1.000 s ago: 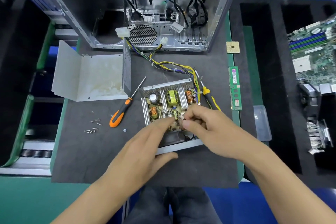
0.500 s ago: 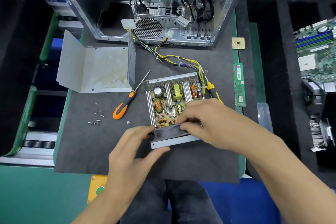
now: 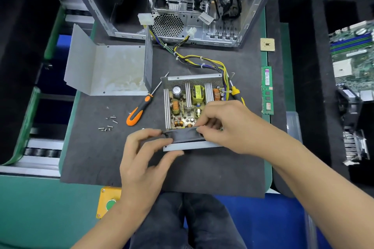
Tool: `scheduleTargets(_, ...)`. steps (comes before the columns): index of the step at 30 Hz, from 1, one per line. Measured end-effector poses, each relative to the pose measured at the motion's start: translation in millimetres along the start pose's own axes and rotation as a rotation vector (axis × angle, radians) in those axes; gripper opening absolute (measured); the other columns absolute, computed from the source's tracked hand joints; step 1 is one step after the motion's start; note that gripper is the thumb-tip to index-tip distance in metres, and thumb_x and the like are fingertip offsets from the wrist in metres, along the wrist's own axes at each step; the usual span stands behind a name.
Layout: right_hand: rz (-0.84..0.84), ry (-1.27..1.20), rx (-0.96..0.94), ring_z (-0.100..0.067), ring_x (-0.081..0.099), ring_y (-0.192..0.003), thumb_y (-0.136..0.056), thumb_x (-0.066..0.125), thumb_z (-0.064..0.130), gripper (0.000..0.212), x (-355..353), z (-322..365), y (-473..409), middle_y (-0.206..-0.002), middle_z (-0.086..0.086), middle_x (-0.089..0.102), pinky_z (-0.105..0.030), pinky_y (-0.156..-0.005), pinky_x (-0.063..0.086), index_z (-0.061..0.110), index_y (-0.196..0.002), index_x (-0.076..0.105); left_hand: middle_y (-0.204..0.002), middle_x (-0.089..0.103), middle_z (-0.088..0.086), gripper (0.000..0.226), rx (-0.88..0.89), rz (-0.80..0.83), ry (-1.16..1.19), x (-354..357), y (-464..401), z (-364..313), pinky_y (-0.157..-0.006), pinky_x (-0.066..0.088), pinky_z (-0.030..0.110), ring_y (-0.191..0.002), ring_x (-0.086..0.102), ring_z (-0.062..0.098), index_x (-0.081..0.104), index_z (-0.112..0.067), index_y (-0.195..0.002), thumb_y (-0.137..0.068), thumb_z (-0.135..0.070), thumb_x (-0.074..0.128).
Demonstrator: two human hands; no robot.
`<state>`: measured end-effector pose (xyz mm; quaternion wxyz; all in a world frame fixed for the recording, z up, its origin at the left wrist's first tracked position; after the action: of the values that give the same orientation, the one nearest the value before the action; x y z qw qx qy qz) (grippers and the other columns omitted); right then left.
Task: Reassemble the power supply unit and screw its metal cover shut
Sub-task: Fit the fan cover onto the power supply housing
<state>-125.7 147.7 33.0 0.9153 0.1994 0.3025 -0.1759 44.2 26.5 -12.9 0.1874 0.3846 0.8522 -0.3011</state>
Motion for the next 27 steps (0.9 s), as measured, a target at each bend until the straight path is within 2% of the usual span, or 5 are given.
scheduleTargets(8,-0.034,0.085,0.021,0.000,0.055,-0.073,-0.090,0.069,0.016,0.006,-15,-1,9,-0.079,0.017,0.058,-0.016,-0.069,0.040,0.016,-0.087,0.074,-0.120,0.056,-0.006,0.056,-0.102,0.037,0.165,0,-4,1,-0.097,0.052,0.026,-0.112,0.062,0.013,0.058,-0.015,-0.126,-0.076,-0.016,0.083)
scheduleTargets(15,0.023,0.343,0.066,-0.017,0.057,-0.092,-0.098,0.056,0.023,0.017,-20,13,10,-0.101,0.004,0.061,-0.027,-0.080,0.040,0.019,-0.101,0.072,-0.123,0.058,-0.003,0.056,0.226,0.244,-0.043,0,-23,-5,-0.106,0.038,0.023,-0.119,0.053,0.009,0.057,-0.004,-0.133,-0.086,-0.025,0.077)
scheduleTargets(21,0.033,0.356,0.066,-0.015,0.056,-0.090,-0.097,0.056,0.025,0.018,-18,21,10,-0.097,0.008,0.059,-0.024,-0.075,0.039,0.022,-0.098,0.073,-0.116,0.066,0.008,0.052,0.319,0.316,-0.163,-7,-32,-6,-0.105,0.041,0.024,-0.108,0.060,0.018,0.065,0.002,-0.124,-0.086,-0.032,0.077)
scheduleTargets(24,0.042,0.292,0.062,-0.009,0.057,-0.082,-0.092,0.064,0.024,0.011,-20,15,7,-0.084,0.011,0.061,-0.027,-0.075,0.047,0.022,-0.089,0.075,-0.115,0.064,-0.003,0.051,0.246,0.332,-0.104,-9,-37,-12,-0.102,0.042,0.019,-0.107,0.058,0.007,0.069,-0.002,-0.118,-0.084,-0.041,0.075)
scheduleTargets(27,0.033,-0.013,0.138,-0.006,0.065,-0.063,-0.090,0.069,0.018,0.011,-24,1,4,-0.070,0.006,0.070,-0.027,-0.070,0.055,0.021,-0.081,0.075,-0.105,0.064,-0.012,0.038,0.151,0.305,-0.085,-11,-50,-13,-0.093,0.039,0.009,-0.094,0.051,-0.006,0.072,-0.008,-0.108,-0.086,-0.039,0.069)
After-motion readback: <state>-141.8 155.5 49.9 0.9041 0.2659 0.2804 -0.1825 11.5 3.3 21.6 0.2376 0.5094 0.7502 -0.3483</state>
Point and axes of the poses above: each hand's wrist, its own y-axis away from the middle knuckle, its own x-axis out of the palm, z = x × y, the point moved 4 cm from there along -y, towards the middle knuckle
